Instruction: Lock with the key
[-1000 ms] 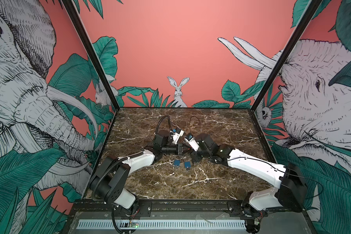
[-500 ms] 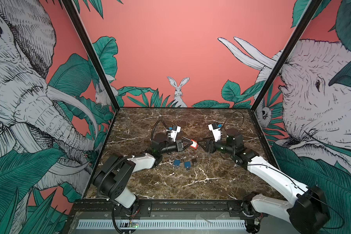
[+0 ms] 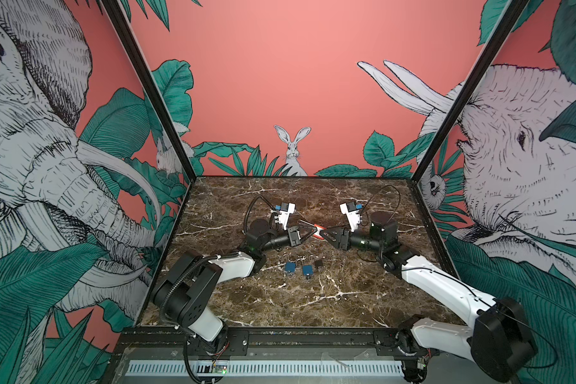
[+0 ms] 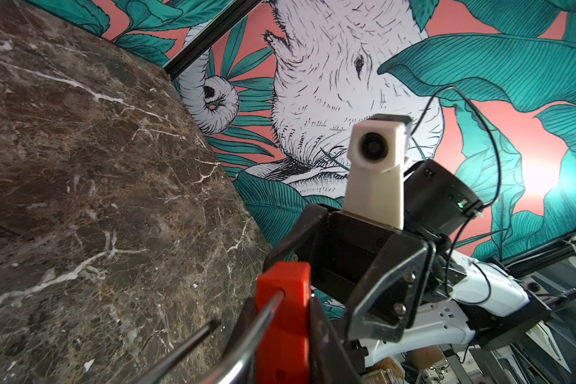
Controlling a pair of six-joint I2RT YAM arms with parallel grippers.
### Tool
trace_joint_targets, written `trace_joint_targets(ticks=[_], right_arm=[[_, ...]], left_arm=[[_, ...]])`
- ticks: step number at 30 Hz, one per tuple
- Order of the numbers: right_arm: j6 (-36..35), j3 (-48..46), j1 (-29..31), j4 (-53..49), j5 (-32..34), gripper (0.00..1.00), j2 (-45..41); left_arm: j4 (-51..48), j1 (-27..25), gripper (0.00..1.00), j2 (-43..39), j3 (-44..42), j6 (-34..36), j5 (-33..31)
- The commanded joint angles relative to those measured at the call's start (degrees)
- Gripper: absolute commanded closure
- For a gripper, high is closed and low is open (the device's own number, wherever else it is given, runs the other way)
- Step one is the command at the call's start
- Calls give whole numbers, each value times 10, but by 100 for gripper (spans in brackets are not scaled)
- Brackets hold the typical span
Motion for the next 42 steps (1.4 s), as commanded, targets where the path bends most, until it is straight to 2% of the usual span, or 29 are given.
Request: trace_joint_targets(ticks=[1,9,11,16,19,22,23,26,29,34,40,42], right_arm=[[18,-4,-3,59,-21,53,8],[54,-6,-3,114,-51,76,26],[57,-8,-4,117,-54,77,28],[65,-15,-4,126,-63,99,32],[64,-16,-4,124,-63,100,32],[53,-13,-5,102,-55,100,28],[44,-9,-9,82,-52,100,25],[21,9,-29,-8,-29,100,11],[22,30,-61,-97,-18,100,2],[32,33,-83,-148,-37,100,-11],[5,31,-90,-173,-88,100,-35],[9,27,-92,-154,-117,100,-45]], left_arm=[[79,1,100,-4,-3,-29,20],[90,1,100,0,-5,-37,23],[86,1,100,-1,-5,-34,22],[70,1,100,2,2,-28,28],[42,1,100,2,10,-19,38],[-24,3,100,-4,24,19,48],[-72,7,72,-11,31,45,56],[-261,14,22,-48,48,177,51],[-464,14,16,-103,57,316,-21],[-542,29,13,-187,30,385,-106],[-542,70,14,-202,23,412,-90],[-526,81,15,-191,24,407,-54]])
